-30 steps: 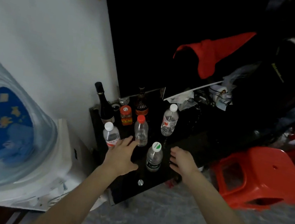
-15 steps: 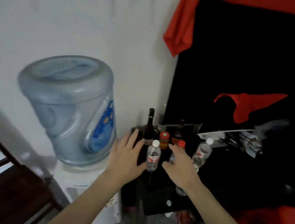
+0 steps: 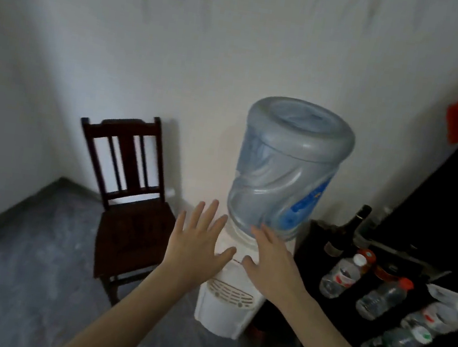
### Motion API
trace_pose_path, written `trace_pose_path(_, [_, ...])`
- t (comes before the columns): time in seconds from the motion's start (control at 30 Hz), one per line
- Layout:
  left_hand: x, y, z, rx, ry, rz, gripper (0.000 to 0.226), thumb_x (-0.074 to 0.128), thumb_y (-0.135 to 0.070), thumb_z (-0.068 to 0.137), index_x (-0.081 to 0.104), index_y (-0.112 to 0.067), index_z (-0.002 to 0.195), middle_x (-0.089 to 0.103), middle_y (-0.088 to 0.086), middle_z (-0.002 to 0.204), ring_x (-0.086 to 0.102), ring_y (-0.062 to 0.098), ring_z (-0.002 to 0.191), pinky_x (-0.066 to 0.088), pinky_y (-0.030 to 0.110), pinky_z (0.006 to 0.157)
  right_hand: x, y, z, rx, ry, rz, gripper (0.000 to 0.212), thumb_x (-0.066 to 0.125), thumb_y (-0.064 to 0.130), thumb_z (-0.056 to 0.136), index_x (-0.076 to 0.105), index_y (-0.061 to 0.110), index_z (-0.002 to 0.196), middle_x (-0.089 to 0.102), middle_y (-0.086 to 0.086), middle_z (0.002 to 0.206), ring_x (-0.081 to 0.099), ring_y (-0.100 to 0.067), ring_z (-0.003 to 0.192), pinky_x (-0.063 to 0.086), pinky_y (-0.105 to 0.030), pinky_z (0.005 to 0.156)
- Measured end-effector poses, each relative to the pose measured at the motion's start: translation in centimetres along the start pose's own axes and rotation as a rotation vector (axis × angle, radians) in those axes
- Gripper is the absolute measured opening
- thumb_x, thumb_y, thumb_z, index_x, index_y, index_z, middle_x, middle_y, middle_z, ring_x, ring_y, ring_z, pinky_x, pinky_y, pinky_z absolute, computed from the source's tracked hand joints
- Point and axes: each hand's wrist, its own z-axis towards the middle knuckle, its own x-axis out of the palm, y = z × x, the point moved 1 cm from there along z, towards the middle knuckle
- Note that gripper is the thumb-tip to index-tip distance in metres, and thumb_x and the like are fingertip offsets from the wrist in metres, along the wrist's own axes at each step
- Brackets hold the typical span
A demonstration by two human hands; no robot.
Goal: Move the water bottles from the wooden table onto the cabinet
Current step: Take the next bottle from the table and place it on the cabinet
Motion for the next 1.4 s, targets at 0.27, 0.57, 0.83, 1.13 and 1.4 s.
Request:
trace_pose_path(0.27, [-3.7,9.6,-8.2,-0.408,-0.064,0.048,0.076,0.03,-0.067,0.097,0.017,-0.029,0.161,-0.003,0.002,0.172,-0.004,0.027,0.158,0.002,0.053,0.125,3.8,11.4,3.4,-0.372,0.135,0.021,0.07,0.056,0.032,0.093,0.025,0.024,0.155,0.022,0.0,0.163,0.024,-0.02,0.148,0.026,-0.036,0.117])
trace_pose_path(0.57, [-5.1,14.7,-23.0,-0.954,-0.085,0.071,0.073,0.03,-0.066,0.097,0.015,-0.032,0.16,-0.007,0.001,0.172,-0.006,0.026,0.158,-0.002,0.052,0.124,8.8,23.7,1.4,-0.819,0.366,0.021,0.07,0.056,0.032,0.093,0.025,0.022,0.155,0.02,-0.003,0.164,0.02,-0.022,0.149,0.025,-0.037,0.118])
trace_pose_path(0.83, [-7.5,15.9,-41.3,-1.428,-0.125,0.1,0.074,0.031,-0.067,0.098,0.015,-0.033,0.161,-0.011,-0.003,0.172,-0.006,0.024,0.158,-0.003,0.051,0.125,14.8,37.6,-9.8,-1.196,0.565,0.042,0.071,0.059,0.031,0.09,0.029,0.022,0.154,0.021,-0.005,0.163,0.02,-0.021,0.149,0.022,-0.035,0.12])
trace_pose_path(1.13, [-11.5,14.3,-61.5,-1.82,-0.16,0.159,0.072,0.034,-0.066,0.099,0.021,-0.029,0.159,-0.004,0.002,0.172,0.004,0.028,0.158,0.01,0.051,0.124,18.5,51.5,-27.8,-1.575,0.664,0.015,0.069,0.058,0.034,0.089,0.03,0.023,0.152,0.022,-0.003,0.163,0.025,-0.025,0.147,0.028,-0.042,0.118])
trace_pose_path(1.4, [-13.9,12.2,-74.2,-2.048,-0.261,0.147,0.069,0.039,-0.062,0.099,0.025,-0.029,0.158,-0.002,0.001,0.172,0.0,0.026,0.158,0.0,0.053,0.124,20.9,58.3,-41.5,-1.795,0.747,0.031,0.068,0.056,0.035,0.089,0.031,0.024,0.151,0.024,-0.004,0.162,0.026,-0.026,0.145,0.03,-0.043,0.115])
